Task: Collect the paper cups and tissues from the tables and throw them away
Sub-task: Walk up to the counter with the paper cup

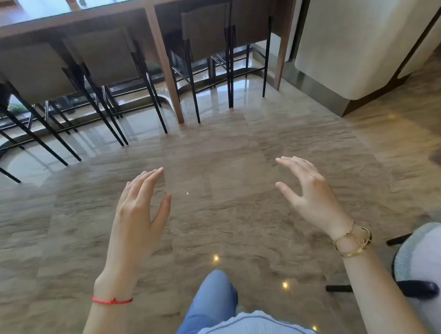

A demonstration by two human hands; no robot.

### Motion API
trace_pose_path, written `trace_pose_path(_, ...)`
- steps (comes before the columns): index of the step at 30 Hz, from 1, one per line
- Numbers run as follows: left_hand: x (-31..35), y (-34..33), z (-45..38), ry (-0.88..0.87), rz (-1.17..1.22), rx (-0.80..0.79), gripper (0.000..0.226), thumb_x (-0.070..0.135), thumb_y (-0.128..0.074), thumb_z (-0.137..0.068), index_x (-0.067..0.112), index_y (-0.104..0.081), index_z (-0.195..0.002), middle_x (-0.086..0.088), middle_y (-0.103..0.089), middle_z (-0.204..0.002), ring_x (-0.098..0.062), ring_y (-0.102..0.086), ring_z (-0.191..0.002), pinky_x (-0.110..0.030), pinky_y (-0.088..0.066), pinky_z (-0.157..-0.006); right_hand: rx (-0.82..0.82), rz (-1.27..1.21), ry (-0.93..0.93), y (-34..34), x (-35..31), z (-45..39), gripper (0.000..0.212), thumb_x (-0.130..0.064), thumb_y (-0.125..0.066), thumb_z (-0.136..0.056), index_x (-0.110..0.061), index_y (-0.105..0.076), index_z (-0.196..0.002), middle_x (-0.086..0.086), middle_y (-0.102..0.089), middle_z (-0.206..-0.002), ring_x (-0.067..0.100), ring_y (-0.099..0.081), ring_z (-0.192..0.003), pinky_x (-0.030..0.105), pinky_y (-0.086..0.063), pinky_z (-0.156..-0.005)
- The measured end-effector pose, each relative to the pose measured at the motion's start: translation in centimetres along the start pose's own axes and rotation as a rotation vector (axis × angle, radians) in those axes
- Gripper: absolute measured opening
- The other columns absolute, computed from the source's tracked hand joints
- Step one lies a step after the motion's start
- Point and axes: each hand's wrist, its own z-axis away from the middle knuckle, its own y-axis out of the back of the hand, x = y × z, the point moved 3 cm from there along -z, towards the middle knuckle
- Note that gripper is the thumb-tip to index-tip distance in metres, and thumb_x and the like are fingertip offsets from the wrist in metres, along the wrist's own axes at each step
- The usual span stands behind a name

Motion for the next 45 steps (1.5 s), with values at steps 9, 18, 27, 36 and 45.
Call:
trace_pose_path(9, -3.1, -4.5, -8.6, 0.052, 0.018, -0.039, 0.049, 0.018, -0.060, -0.093, 0.014, -0.047, -0.141, -0.003, -0.052, -0.140, -0.018, -0.038, -0.138, -0.048, -0.032, -0.112, -0.016, 0.008, -0.062, -1.9, 4.1, -8.4, 0.046, -0.024, -0.061, -0.091, -0.017, -0.050, -0.135, -0.002, -0.051, -0.138, 0.014, -0.036, -0.135, 0.027, -0.025, -0.114)
trace_pose_path(18, -7.8, -8.2, -26.7, 0.031, 0.008, -0.037, 0.049, 0.020, -0.059, -0.093, 0.015, -0.048, -0.140, -0.003, -0.052, -0.138, -0.019, -0.044, -0.133, -0.035, -0.032, -0.112, -0.035, 0.000, -0.069, -4.1, 7.3, -26.5, 0.046, -0.024, -0.060, -0.092, -0.018, -0.049, -0.136, -0.005, -0.050, -0.138, 0.012, -0.036, -0.135, 0.023, -0.022, -0.114)
trace_pose_path(27, -11.6, -12.8, -46.0, -0.053, 0.009, -0.065, 0.049, 0.025, -0.058, -0.093, 0.016, -0.047, -0.140, -0.001, -0.054, -0.135, -0.017, -0.048, -0.128, -0.035, -0.040, -0.107, 0.021, -0.001, -0.091, -5.2, 11.6, -43.8, 0.045, -0.024, -0.061, -0.091, -0.017, -0.051, -0.134, -0.006, -0.053, -0.134, 0.012, -0.037, -0.134, 0.018, -0.023, -0.110)
trace_pose_path(36, -13.6, -20.7, -61.7, -0.049, 0.016, -0.123, 0.048, 0.026, -0.058, -0.094, 0.017, -0.047, -0.140, 0.001, -0.054, -0.135, -0.016, -0.047, -0.128, -0.037, -0.040, -0.108, 0.009, -0.033, -0.125, -6.7, 19.9, -58.9, 0.046, -0.026, -0.059, -0.093, -0.021, -0.047, -0.137, -0.009, -0.050, -0.136, 0.002, -0.031, -0.134, 0.021, -0.025, -0.111)
trace_pose_path(45, -12.8, -28.2, -82.0, -0.019, 0.021, -0.052, 0.048, 0.026, -0.058, -0.092, 0.017, -0.049, -0.139, 0.000, -0.055, -0.134, -0.015, -0.050, -0.124, -0.032, -0.039, -0.106, -0.017, -0.028, -0.096, -4.3, 29.4, -80.3, 0.045, -0.027, -0.057, -0.093, -0.019, -0.047, -0.137, -0.005, -0.050, -0.137, 0.008, -0.036, -0.135, 0.023, -0.027, -0.113)
